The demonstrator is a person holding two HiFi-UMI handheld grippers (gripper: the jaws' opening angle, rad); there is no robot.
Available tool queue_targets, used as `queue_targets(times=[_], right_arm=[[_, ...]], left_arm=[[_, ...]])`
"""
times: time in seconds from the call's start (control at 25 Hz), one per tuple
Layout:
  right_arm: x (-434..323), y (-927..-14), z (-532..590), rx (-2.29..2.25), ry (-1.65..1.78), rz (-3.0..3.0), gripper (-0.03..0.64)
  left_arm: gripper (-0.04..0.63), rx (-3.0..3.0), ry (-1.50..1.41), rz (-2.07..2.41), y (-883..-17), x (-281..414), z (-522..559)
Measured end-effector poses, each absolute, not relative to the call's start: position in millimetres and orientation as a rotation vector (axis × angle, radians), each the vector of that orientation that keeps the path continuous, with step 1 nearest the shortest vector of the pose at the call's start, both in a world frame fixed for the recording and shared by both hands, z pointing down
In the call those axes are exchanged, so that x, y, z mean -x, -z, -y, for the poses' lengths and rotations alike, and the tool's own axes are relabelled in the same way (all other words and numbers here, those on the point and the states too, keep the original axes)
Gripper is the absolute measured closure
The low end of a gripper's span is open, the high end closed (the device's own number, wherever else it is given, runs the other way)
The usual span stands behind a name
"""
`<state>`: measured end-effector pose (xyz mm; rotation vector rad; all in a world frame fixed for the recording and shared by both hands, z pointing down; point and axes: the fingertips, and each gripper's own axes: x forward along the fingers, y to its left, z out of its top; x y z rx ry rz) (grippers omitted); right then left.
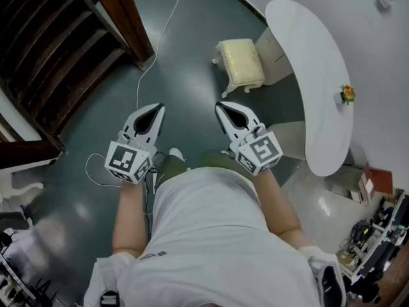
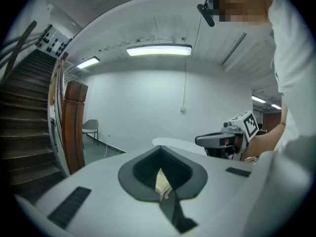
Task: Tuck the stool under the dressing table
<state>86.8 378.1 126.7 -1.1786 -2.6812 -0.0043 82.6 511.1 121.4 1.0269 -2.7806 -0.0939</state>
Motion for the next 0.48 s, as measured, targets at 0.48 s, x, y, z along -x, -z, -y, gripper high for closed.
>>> queue_targets(times=[0.48], right_arm=[[-64,-143,-484,1.139,-0.186,2.623,0.607]], left_arm=[[0.595,-1.078,0.159,2.776,-136,-62,-613]])
